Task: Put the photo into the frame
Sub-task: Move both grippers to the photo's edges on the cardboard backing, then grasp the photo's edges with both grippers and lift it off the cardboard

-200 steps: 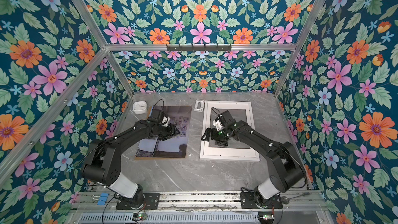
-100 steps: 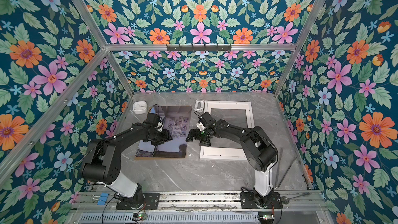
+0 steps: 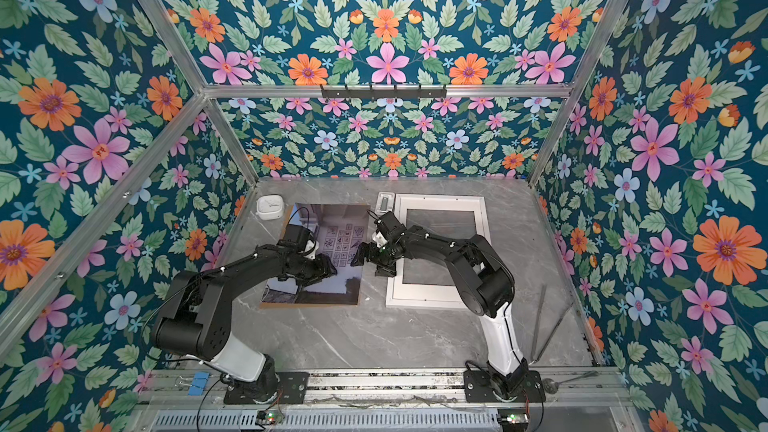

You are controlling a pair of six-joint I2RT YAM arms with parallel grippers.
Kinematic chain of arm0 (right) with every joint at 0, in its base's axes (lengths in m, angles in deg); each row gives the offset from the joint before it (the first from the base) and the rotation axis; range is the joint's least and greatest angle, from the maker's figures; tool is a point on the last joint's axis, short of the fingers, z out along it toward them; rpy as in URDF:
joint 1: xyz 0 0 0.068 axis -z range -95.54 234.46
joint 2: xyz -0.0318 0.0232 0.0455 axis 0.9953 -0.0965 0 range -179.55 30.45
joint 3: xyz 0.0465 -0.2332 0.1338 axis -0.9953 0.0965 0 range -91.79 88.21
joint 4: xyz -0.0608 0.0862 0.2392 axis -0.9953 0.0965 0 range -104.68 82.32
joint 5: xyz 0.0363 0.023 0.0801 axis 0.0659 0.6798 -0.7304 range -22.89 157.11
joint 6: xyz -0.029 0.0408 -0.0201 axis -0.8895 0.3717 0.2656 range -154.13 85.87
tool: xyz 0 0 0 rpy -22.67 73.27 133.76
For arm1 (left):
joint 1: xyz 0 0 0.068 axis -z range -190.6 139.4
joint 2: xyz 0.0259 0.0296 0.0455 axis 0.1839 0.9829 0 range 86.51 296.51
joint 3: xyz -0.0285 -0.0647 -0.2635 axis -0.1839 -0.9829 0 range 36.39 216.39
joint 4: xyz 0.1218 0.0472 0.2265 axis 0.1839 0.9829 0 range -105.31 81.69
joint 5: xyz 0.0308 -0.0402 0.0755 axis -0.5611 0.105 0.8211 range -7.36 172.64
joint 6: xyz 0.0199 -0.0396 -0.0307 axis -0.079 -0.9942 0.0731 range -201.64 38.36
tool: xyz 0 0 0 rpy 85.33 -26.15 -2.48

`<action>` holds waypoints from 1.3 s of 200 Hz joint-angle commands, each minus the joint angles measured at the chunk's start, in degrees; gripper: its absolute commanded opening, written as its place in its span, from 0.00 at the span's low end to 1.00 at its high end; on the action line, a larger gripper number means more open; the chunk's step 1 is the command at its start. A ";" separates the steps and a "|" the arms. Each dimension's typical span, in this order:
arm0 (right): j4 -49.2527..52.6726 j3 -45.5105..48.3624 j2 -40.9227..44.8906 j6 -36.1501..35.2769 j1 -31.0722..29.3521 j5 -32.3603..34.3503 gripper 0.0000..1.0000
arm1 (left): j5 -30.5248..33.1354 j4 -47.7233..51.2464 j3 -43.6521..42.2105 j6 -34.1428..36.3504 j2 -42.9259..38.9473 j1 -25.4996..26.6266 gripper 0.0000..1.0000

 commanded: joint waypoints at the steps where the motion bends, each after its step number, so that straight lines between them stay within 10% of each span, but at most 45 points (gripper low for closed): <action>1: -0.25 -0.78 -1.02 0.72 -0.19 0.32 0.94 | -1.80 0.61 -0.68 -2.03 -0.11 0.80 0.62; 73: -0.22 -3.46 -4.05 0.33 -0.54 0.28 0.93 | 9.21 8.27 7.76 5.01 -0.30 -5.92 0.68; 120: -0.77 -4.22 -5.32 -0.84 -0.53 -1.08 0.93 | 11.29 3.55 9.65 6.38 0.62 -17.07 0.92; 170: -0.88 -5.09 -6.36 -2.91 -0.45 -1.80 0.93 | 8.38 -4.58 8.59 3.31 3.30 -26.06 0.93; 260: -2.31 -4.95 -7.47 -3.31 -0.43 -3.22 0.93 | 5.21 -7.00 6.53 2.60 5.69 -26.70 0.91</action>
